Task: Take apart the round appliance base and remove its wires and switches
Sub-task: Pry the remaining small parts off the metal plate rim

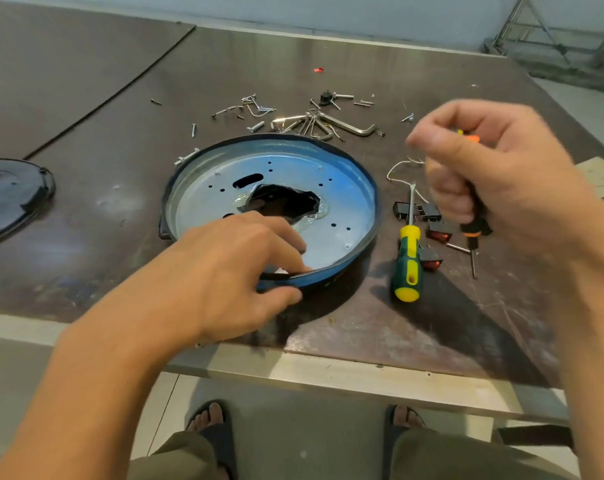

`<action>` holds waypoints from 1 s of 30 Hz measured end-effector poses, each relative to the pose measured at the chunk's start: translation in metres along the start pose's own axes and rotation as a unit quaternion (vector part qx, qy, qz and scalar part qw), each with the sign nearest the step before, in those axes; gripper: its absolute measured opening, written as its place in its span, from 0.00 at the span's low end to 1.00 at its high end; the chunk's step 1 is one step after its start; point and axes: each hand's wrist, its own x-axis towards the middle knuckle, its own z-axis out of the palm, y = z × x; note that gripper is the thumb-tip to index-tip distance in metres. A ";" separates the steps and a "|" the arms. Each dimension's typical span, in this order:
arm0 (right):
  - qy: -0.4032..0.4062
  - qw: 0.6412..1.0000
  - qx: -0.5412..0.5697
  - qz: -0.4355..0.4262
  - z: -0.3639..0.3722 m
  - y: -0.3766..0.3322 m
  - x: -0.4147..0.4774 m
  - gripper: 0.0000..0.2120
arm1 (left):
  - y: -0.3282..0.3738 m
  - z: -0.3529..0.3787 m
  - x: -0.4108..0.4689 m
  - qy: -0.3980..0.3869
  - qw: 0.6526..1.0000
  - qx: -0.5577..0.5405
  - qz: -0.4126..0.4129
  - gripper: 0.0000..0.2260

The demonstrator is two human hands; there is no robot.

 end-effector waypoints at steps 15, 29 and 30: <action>0.069 0.980 0.131 -0.131 0.055 -0.001 0.010 0.15 | 0.037 0.031 0.018 0.086 0.990 0.110 -0.033 0.21; 0.060 0.985 0.095 -0.127 0.058 0.013 0.011 0.12 | 0.036 0.034 0.020 0.112 0.987 0.108 -0.026 0.18; 0.062 0.985 0.096 -0.130 0.058 0.014 0.011 0.12 | 0.036 0.034 0.020 0.112 0.987 0.110 -0.026 0.18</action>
